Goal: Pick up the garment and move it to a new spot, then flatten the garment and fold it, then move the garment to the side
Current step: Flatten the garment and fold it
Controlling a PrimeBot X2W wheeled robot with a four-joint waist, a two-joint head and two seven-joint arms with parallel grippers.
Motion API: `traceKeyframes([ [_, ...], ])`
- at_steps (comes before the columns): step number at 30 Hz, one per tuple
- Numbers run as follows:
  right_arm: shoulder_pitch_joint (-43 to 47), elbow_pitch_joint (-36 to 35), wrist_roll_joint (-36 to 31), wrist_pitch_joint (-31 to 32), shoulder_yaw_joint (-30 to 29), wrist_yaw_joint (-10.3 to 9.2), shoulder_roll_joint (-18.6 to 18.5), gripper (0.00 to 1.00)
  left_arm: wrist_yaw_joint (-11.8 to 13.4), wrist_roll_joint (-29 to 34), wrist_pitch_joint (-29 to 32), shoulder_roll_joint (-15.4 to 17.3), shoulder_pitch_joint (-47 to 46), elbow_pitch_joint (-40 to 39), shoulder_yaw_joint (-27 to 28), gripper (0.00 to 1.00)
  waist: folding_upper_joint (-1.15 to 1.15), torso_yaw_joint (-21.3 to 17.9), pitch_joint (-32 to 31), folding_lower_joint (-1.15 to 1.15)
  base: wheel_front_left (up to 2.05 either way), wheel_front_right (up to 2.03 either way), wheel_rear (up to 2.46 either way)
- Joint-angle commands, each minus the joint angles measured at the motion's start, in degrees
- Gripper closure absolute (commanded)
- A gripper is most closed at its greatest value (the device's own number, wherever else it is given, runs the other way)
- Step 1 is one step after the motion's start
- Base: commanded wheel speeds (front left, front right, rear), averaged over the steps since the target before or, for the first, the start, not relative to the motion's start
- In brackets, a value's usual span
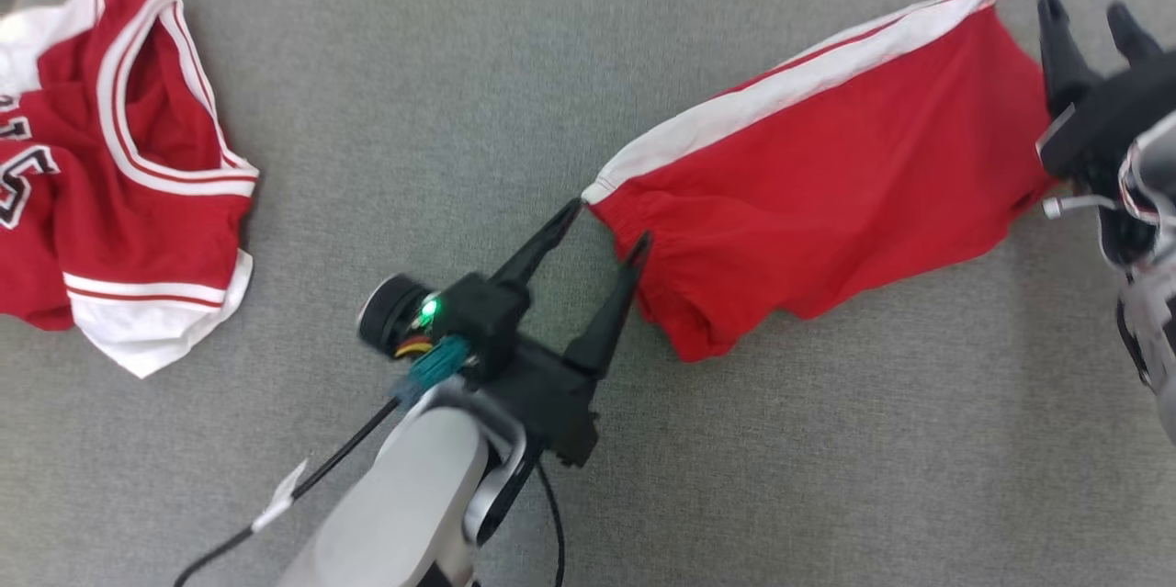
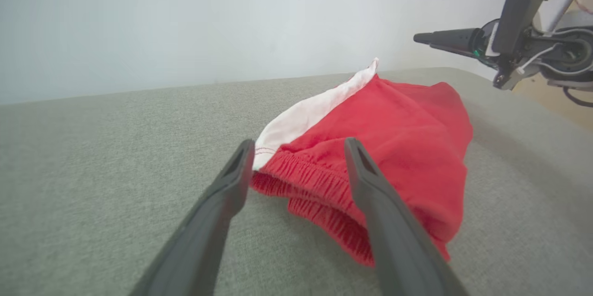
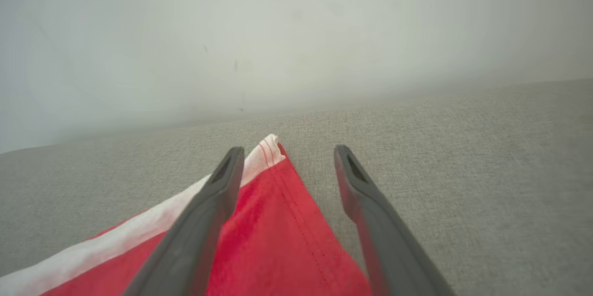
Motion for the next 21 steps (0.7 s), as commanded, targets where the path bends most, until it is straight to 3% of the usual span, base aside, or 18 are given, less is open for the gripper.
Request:
traceKeyframes([
  [1, 1.89, -0.56, 1.18, -0.7, 0.76, -0.13, -1.03, 0.0, 0.78, 0.29, -0.19, 0.44, 2.41, -1.58, 1.62, 0.0, 0.0, 0.1, -1.97, 0.01, 0.0, 0.0, 0.0],
  [13, 9.49, 0.55, 5.47, -2.31, 4.13, -0.13, -4.65, 0.0, 5.8, 7.37, -0.19, 1.41, 15.61, -18.86, 16.6, 0.0, 0.0, 1.82, -3.7, 0.01, 0.0, 0.0, 0.0],
  [21, 8.79, 5.64, 6.23, -1.98, 4.57, -0.13, -4.27, 0.0, 4.16, 10.21, -0.19, -0.23, 21.99, -22.75, 24.19, 0.0, 0.0, 2.52, -3.38, 0.01, 0.0, 0.0, 0.0],
])
